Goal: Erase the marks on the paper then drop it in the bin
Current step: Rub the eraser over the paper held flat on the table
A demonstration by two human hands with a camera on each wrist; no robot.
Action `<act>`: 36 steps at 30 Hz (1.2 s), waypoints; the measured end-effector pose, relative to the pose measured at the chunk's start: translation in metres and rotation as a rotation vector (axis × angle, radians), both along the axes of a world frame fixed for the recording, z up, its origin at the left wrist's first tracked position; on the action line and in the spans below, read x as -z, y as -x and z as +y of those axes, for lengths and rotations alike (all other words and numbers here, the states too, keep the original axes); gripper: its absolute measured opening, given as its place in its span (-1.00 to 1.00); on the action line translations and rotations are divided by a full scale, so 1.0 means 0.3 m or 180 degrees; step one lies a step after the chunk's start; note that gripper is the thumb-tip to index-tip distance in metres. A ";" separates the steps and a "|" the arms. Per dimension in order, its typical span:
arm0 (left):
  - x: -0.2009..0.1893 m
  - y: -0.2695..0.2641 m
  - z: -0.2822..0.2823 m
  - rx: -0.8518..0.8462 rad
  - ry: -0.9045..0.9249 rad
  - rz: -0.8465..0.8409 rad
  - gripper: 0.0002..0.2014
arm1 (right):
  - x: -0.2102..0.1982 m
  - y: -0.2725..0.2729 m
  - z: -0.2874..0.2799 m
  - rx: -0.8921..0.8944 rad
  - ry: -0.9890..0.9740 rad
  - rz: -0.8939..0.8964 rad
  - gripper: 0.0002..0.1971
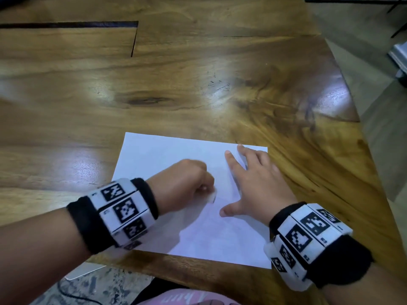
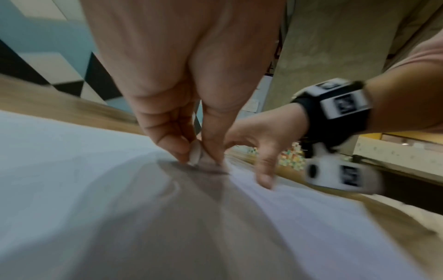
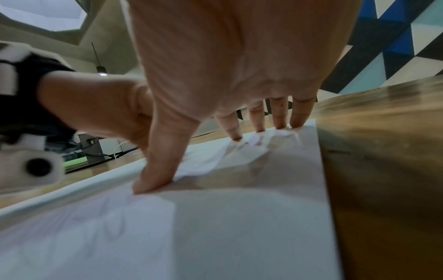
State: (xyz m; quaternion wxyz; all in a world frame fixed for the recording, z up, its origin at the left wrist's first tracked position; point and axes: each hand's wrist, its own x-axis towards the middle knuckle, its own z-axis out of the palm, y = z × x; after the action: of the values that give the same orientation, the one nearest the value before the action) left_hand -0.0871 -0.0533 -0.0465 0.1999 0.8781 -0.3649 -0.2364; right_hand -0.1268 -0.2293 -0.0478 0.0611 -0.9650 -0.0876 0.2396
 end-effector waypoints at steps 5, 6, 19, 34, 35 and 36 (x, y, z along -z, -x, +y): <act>0.001 -0.136 -0.084 -0.0769 0.0103 -0.0366 -0.89 | -0.005 0.000 0.007 -0.0023 0.0091 0.0032 0.24; 0.003 -0.122 -0.078 -0.0653 0.0119 -0.0362 -0.91 | -0.005 0.000 0.007 -0.0021 0.0085 0.0035 0.24; 0.012 -0.151 -0.067 -0.0622 0.0091 -0.0437 -0.89 | 0.000 0.003 0.000 0.0009 0.0040 0.0021 0.24; -0.008 -0.169 0.021 -0.1225 0.0126 -0.0345 -0.85 | -0.007 0.001 0.005 0.0015 0.0039 0.0035 0.23; -0.007 -0.174 0.005 -0.1194 0.0093 -0.0357 -0.85 | -0.008 0.002 0.005 0.0022 0.0042 0.0032 0.23; -0.007 -0.170 -0.008 -0.1190 0.0091 -0.0323 -0.85 | -0.009 0.003 0.004 0.0028 0.0044 0.0034 0.23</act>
State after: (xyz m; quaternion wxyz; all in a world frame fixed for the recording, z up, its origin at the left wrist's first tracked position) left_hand -0.0362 -0.0556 -0.0444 0.2342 0.9384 -0.2084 -0.1454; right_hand -0.1276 -0.2281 -0.0451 0.0559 -0.9645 -0.0813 0.2450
